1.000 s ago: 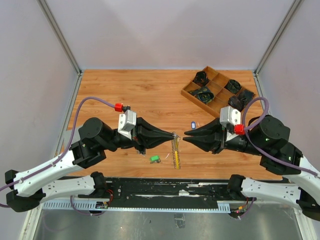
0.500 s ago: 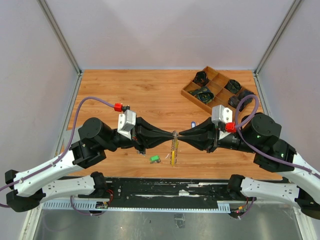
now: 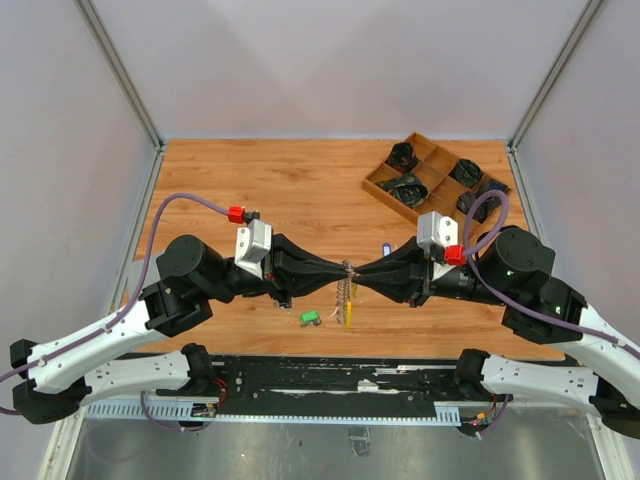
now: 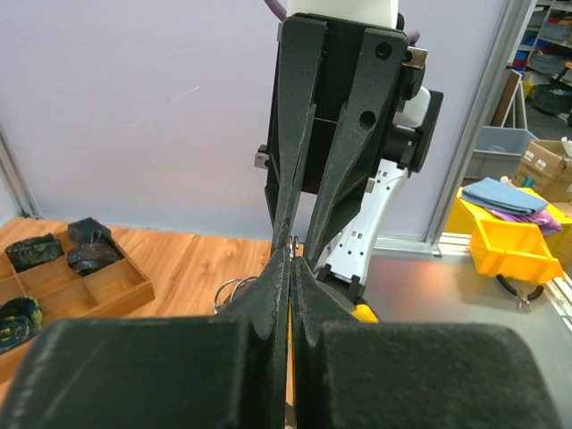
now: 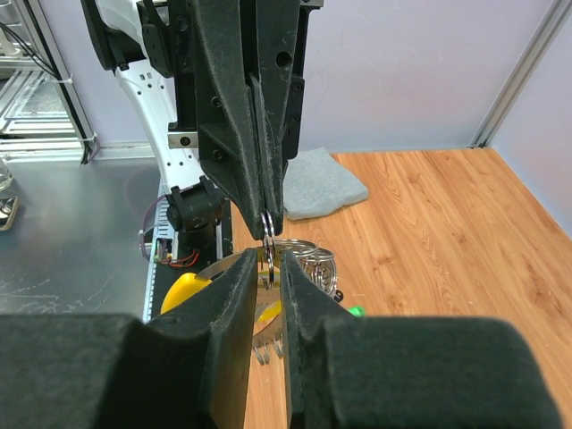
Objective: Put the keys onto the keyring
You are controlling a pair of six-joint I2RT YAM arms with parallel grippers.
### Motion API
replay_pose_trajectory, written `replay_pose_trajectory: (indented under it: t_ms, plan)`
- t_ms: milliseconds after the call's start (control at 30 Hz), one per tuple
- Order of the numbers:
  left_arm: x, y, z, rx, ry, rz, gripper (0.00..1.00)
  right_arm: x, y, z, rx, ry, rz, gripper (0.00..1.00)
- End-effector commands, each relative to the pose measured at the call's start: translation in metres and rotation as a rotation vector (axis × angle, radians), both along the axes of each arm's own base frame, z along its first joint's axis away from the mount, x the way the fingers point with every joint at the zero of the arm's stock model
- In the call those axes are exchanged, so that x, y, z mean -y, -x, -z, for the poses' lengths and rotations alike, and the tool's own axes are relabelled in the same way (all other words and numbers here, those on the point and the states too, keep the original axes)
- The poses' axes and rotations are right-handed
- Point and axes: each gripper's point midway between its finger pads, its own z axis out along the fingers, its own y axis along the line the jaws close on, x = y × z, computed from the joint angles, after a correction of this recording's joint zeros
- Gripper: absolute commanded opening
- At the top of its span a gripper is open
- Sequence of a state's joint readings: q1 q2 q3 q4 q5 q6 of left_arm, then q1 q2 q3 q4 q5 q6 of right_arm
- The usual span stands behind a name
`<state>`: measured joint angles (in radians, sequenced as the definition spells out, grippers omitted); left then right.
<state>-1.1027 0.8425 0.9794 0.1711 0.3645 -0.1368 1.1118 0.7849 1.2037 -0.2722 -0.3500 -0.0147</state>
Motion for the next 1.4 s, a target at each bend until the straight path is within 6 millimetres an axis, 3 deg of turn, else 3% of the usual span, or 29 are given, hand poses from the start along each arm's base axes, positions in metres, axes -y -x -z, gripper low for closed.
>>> replay_pose_trajectory:
  t_ms: [0, 200, 367, 567, 933, 1200, 1367]
  plan:
    - [-0.002, 0.005, -0.015, 0.029, 0.051, 0.016, 0.01, -0.003, 0.007, -0.007, -0.003, -0.036, -0.034, 0.17]
    - [-0.003, 0.006, -0.015, 0.03, 0.052, 0.018, 0.01, -0.004, 0.007, -0.008, -0.004, -0.04, -0.039, 0.12]
    - [-0.003, 0.006, -0.015, 0.031, 0.051, 0.02, 0.01, -0.004, 0.008, -0.008, -0.007, -0.04, -0.045, 0.01]
    - [-0.003, 0.006, -0.013, 0.034, 0.028, 0.019, 0.04, 0.0, 0.009, -0.004, 0.01, 0.046, -0.046, 0.01]
    - [-0.006, 0.003, -0.005, 0.027, -0.003, -0.007, 0.23, 0.031, 0.005, 0.023, -0.016, 0.358, 0.005, 0.01]
    - [0.001, -0.014, 0.018, 0.0, -0.072, -0.079, 0.26, 0.046, -0.003, 0.062, -0.121, 0.689, 0.047, 0.01]
    - [0.004, -0.018, 0.027, -0.007, -0.092, -0.088, 0.26, 0.047, -0.006, 0.079, -0.164, 0.785, 0.06, 0.01]
